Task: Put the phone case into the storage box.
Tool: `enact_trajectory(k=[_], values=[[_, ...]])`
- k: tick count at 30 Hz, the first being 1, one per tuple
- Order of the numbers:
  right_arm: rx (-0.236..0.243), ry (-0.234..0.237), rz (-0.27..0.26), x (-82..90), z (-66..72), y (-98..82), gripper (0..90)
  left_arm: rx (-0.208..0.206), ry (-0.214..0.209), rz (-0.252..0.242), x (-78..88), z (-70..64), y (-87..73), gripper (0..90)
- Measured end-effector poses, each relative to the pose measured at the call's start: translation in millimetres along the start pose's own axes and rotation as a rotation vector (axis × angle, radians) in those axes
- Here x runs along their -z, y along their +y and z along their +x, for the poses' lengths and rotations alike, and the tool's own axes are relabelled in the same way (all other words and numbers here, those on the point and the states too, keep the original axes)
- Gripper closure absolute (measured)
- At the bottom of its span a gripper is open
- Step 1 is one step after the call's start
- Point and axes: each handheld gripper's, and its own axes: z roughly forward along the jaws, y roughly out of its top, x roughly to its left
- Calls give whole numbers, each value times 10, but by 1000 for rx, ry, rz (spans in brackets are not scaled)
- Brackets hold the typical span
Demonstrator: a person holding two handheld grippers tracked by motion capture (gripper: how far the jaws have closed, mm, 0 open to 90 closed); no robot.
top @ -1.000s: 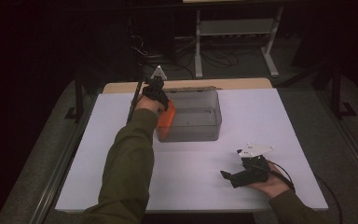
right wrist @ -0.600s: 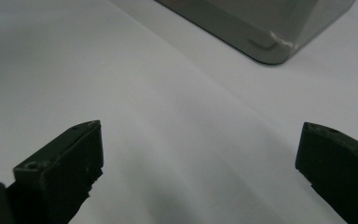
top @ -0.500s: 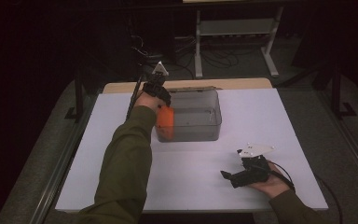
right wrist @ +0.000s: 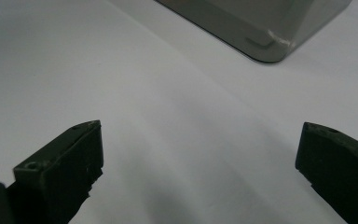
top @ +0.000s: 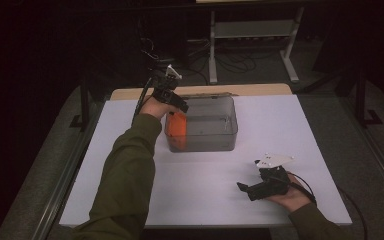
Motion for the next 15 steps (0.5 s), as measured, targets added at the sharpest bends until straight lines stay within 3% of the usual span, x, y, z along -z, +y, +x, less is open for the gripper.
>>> enact_trajectory(k=[11, 15], values=[[-3, -10, 2, -4, -8, -3, 3, -108, -54, -83, 68, 33, -73, 277], [-9, -15, -5, -2, -30, 2, 3, -144, -93, -110, 104, 57, -121, 204]])
